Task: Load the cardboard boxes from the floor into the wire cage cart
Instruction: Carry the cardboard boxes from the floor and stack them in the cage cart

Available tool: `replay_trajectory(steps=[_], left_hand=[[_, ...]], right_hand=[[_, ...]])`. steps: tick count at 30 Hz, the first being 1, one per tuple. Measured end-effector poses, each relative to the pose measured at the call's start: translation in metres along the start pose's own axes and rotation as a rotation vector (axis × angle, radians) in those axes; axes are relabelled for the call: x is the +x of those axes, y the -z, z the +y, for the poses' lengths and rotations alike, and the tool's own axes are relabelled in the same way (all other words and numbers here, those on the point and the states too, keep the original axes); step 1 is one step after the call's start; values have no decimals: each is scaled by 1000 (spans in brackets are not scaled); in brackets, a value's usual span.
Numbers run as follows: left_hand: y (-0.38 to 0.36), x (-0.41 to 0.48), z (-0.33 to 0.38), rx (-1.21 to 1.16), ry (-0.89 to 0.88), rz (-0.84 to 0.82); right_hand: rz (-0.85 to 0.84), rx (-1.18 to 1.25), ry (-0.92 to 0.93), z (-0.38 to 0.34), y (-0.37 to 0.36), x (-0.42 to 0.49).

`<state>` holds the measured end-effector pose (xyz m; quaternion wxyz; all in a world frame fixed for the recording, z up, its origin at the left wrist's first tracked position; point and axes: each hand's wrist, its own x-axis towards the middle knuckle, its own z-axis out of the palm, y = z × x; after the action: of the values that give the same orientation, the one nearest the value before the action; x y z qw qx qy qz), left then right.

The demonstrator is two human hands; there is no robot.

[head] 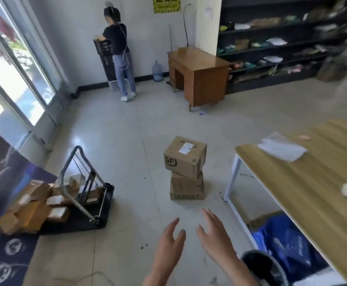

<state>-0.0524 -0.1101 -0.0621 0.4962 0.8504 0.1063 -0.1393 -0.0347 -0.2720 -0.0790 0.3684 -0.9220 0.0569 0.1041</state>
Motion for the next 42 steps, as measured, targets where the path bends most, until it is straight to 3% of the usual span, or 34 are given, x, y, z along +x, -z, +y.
replay_trajectory(steps=[18, 27, 33, 38, 42], left_hand=[[-6, 354, 75, 20, 56, -133], [-5, 517, 106, 113, 81, -169], [-28, 663, 85, 166, 134, -104], [-53, 775, 34, 406, 224, -61], [-58, 839, -23, 419, 390, -5]], right_hand=[[-70, 79, -225, -27, 41, 306], [-100, 167, -335, -4, 42, 454], [-137, 185, -347, 41, 11, 592], [-185, 176, -462, 94, -26, 696], [-260, 105, -551, 130, -55, 750]])
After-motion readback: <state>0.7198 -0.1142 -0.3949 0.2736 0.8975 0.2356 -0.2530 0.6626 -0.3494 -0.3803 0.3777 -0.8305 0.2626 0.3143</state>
